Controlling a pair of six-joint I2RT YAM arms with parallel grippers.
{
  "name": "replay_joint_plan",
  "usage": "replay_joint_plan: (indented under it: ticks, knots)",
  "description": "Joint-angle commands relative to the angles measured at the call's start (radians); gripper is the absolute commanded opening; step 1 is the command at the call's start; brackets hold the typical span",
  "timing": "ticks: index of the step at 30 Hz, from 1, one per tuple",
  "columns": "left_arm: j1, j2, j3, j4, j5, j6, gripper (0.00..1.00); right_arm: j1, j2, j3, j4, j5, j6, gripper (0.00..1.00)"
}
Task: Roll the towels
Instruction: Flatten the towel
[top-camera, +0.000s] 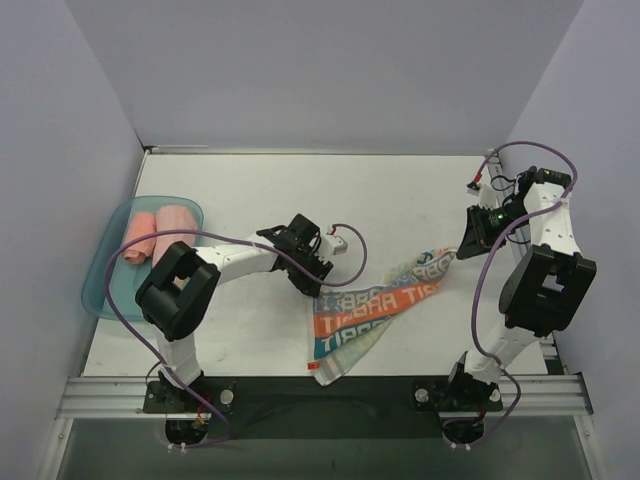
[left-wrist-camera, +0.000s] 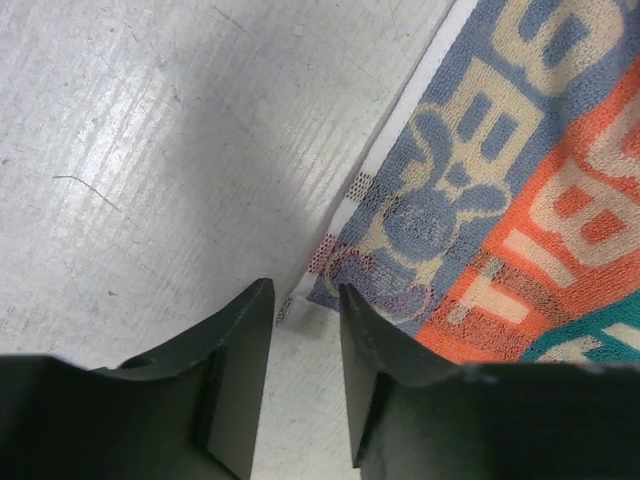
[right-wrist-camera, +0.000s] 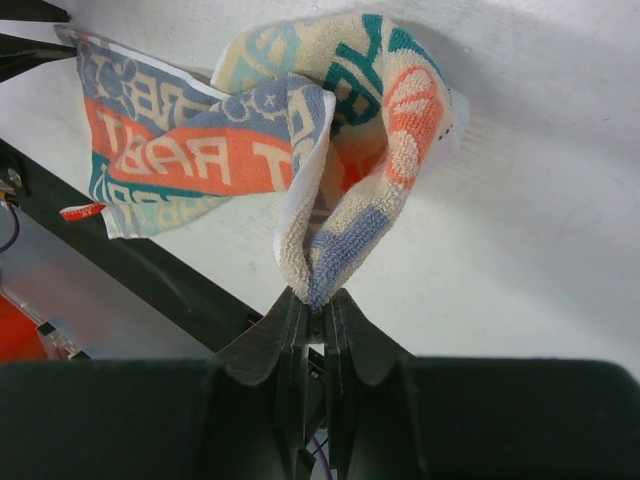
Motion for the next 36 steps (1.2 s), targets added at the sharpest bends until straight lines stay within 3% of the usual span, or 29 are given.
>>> replay_joint_plan:
  ticks: [1,3,8,15,23,36]
  knots:
    - [-0.014,0.036,-0.001,-0.001,-0.006,-0.005,0.39,0.001,-0.015,0.032,-0.065,-0.019,-0.003,0.00]
    - [-0.012,0.026,-0.008,-0.021,-0.003,0.002,0.23,0.001,-0.017,0.032,-0.065,-0.011,-0.005,0.00]
    - [0.023,-0.023,-0.003,-0.097,0.045,0.005,0.00,0.002,-0.023,0.033,-0.065,-0.016,-0.005,0.00]
    - [0.181,-0.226,0.086,-0.212,0.048,0.071,0.00,0.013,-0.081,0.078,-0.089,-0.031,0.004,0.00]
    - [0.238,-0.507,0.146,-0.343,-0.044,0.171,0.00,0.065,-0.153,0.130,-0.160,0.033,-0.055,0.00]
    - [0.278,-1.016,0.054,-0.432,-0.211,0.125,0.00,0.079,-0.565,-0.040,-0.206,0.187,-0.160,0.00]
